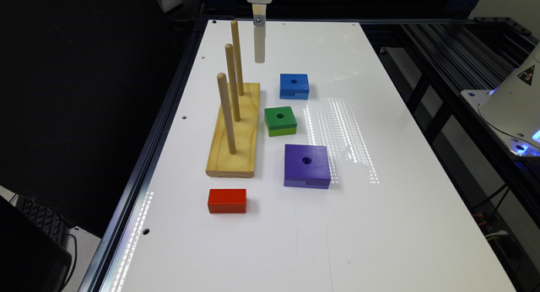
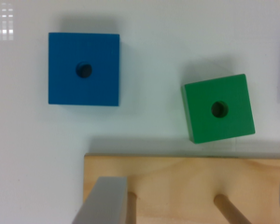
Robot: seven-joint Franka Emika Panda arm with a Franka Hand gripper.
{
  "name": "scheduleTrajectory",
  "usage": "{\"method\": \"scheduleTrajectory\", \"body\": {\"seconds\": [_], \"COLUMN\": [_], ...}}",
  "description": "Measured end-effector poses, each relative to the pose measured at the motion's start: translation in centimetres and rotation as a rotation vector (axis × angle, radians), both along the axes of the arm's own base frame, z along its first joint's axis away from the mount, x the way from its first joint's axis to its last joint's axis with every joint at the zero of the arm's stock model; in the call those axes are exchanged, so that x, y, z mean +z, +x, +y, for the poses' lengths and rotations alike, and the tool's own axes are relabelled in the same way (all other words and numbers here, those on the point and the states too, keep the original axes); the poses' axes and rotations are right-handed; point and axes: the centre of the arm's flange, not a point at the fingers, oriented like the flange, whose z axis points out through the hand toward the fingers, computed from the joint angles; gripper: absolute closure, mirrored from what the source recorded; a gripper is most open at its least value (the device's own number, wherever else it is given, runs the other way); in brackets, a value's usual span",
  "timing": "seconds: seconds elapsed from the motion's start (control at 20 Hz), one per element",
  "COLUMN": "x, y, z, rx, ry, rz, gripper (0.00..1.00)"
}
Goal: Pick up green block.
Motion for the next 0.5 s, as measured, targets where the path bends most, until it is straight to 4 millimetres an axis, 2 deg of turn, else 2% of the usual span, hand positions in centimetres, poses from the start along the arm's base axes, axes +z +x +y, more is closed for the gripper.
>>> {"method": "scheduleTrajectory", "body": {"seconds": [0.5], "x": [-0.16], "y": [-0.11], "z": [0.15], "rx": [0.002], "ry": [0.001], "rz": [0.004], "gripper": [0.00]}}
